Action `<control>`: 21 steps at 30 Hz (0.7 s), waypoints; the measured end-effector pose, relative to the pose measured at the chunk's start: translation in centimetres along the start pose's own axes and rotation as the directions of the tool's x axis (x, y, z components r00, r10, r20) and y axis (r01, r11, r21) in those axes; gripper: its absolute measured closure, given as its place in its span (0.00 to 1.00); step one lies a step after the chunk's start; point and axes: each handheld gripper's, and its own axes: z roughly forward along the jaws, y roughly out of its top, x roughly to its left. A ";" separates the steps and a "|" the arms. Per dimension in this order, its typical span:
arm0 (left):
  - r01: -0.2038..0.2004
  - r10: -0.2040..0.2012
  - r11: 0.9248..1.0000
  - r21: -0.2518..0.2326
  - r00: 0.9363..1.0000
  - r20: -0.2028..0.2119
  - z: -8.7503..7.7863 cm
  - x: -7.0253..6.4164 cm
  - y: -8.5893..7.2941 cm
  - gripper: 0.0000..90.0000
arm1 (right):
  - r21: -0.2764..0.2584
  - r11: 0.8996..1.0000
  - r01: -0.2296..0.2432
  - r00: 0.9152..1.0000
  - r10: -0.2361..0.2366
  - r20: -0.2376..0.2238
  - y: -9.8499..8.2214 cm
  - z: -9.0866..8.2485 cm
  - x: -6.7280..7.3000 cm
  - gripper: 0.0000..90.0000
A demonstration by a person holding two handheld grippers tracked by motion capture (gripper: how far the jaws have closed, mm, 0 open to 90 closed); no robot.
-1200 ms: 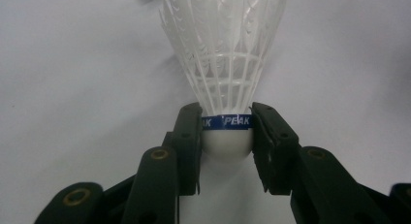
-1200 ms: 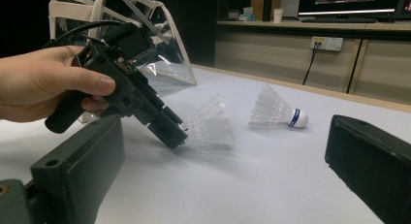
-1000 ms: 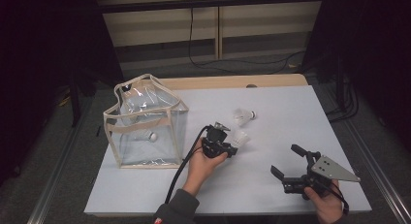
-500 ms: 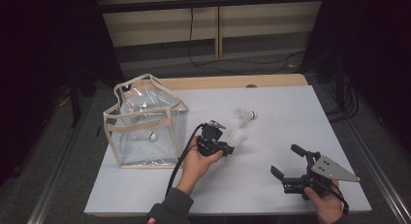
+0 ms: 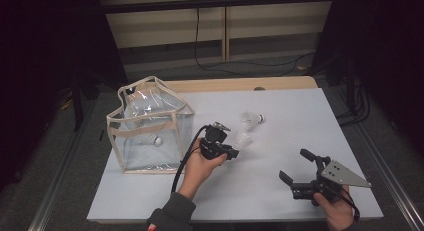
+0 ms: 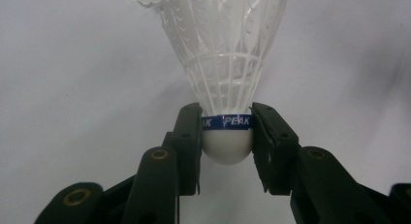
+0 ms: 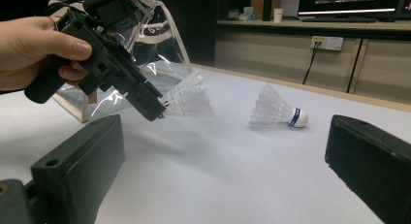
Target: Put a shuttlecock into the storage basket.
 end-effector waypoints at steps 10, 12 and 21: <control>0.000 0.000 1.000 0.003 1.000 0.003 -0.3 0.1 0.2 0.73 | -0.002 1.000 -0.001 1.000 0.001 0.001 0.0 0.0 0.0 0.00; 0.002 -0.002 1.000 0.003 1.000 0.008 -0.5 0.1 0.3 0.73 | -0.001 1.000 0.001 1.000 -0.001 0.000 0.0 0.0 0.0 0.00; -0.001 0.001 1.000 0.003 1.000 0.005 -1.1 0.2 0.5 0.73 | 0.002 1.000 0.000 1.000 0.000 0.000 0.0 0.0 0.0 0.00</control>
